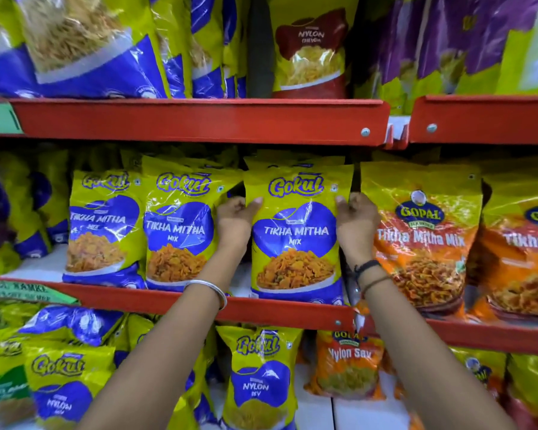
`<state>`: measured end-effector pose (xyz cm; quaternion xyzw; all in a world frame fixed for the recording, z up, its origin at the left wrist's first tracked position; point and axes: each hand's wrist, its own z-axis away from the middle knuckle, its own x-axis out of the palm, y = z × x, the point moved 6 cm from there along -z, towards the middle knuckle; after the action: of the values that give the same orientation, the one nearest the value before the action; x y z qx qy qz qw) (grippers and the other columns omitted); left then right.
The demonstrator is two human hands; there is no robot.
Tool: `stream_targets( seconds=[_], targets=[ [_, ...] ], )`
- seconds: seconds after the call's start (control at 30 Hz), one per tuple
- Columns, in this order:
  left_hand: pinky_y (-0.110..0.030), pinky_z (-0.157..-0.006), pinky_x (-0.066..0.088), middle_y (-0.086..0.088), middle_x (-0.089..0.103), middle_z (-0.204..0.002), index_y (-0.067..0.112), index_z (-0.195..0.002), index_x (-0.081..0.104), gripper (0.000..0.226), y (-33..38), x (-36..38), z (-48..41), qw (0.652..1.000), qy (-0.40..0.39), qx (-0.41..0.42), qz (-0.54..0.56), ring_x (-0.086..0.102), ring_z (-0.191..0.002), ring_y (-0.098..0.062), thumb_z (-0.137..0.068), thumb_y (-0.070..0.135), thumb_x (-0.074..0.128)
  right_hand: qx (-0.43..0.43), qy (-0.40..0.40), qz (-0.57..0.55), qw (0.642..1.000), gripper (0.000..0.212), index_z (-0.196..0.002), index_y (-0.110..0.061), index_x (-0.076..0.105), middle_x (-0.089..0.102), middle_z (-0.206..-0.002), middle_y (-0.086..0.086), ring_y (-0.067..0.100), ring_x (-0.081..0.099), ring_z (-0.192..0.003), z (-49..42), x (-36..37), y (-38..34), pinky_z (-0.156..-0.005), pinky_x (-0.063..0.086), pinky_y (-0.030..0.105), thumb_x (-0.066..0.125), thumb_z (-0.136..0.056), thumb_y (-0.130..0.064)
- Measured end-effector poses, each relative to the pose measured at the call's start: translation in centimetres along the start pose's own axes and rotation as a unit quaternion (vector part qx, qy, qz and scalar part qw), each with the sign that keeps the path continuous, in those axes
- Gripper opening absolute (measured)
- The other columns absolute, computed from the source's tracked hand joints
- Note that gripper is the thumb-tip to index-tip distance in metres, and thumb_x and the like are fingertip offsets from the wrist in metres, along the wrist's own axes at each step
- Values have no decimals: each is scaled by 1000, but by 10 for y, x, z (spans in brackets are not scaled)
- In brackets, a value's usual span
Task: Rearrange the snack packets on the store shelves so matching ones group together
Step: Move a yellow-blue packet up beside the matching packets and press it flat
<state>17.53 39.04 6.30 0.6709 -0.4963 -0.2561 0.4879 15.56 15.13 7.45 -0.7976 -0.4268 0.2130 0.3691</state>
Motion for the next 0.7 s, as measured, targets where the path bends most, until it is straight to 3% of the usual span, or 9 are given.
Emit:
stream_targets(
  seconds=[0.07, 0.17, 0.23, 0.3, 0.33, 0.4, 0.47, 0.57, 0.7],
  targets=[
    [-26, -50, 23, 3, 31, -47, 21, -49, 34, 50, 2, -4, -8, 1000, 17, 2, -24, 23, -46, -7, -77, 12, 74, -4, 16, 80, 997, 38, -57, -7, 41, 33, -47, 3, 22, 30, -55, -11, -2, -2, -55, 22, 34, 60, -88, -12],
    [-27, -51, 27, -8, 36, -59, 21, -50, 37, 47, 1, -6, -10, 999, 33, 8, -40, 27, -53, -14, -76, 14, 75, -13, 22, 116, 993, 35, -59, -3, 44, 55, -55, 20, 30, 46, -53, -14, -2, 4, -53, 33, 37, 58, -89, -13],
    [-27, -54, 30, -11, 41, -64, 17, -51, 42, 41, 1, -7, -8, 998, 34, 23, -51, 31, -53, -12, -78, 12, 73, -15, 20, 123, 992, 28, -64, -5, 48, 64, -66, 27, 39, 58, -61, -10, 0, 6, -55, 41, 41, 54, -91, -12],
    [-28, -62, 32, -15, 50, -68, 6, -64, 57, 22, 8, -8, -1, 993, 34, 68, -86, 42, -61, -17, -84, 11, 66, -15, 24, 114, 993, 19, -86, 3, 61, 69, -87, 31, 43, 65, -80, -3, -3, -1, -63, 43, 41, 49, -94, -9],
    [-28, -67, 35, -19, 59, -77, 1, -81, 63, 11, 11, -10, 7, 988, 39, 100, -109, 51, -71, -21, -88, 10, 60, -19, 27, 114, 993, 23, -104, 6, 61, 68, -100, 31, 42, 64, -92, 3, -5, -5, -69, 43, 37, 47, -95, -9],
    [-24, -88, 39, -19, 63, -117, 2, -119, 56, 27, 15, -14, 31, 971, 50, 169, -164, 57, -107, -27, -95, 11, 49, -47, 1, 109, 993, 39, -132, 3, 47, 56, -131, 24, 35, 52, -122, 26, -7, -12, -98, 41, 34, 45, -98, -17],
    [-19, -111, 24, -13, 42, -147, 7, -139, 37, 43, 17, -4, 65, 941, 1, 266, -211, 35, -138, -20, -98, 18, 43, -117, -60, 118, 984, 50, -145, -6, 30, 36, -152, 13, 22, 30, -142, 63, -3, -16, -117, 24, 31, 42, -100, -22],
    [-27, -120, 4, -2, 20, -158, 16, -147, 22, 53, -7, 19, 97, 867, -103, 348, -341, 6, -148, -10, -98, 29, 34, -208, -146, 200, 946, 57, -151, -16, 11, 10, -161, 1, 12, 4, -150, 105, 12, 4, -122, 5, 29, 36, -100, -25],
    [-36, -119, 1, 1, 12, -160, 22, -150, 11, 59, -33, 23, 96, 815, -108, 332, -463, -1, -148, -10, -96, 39, 26, -183, -184, 292, 921, 61, -152, -20, 10, 2, -161, -4, 8, -10, -148, 105, 17, 33, -120, 5, 35, 26, -97, -38]
  ],
)
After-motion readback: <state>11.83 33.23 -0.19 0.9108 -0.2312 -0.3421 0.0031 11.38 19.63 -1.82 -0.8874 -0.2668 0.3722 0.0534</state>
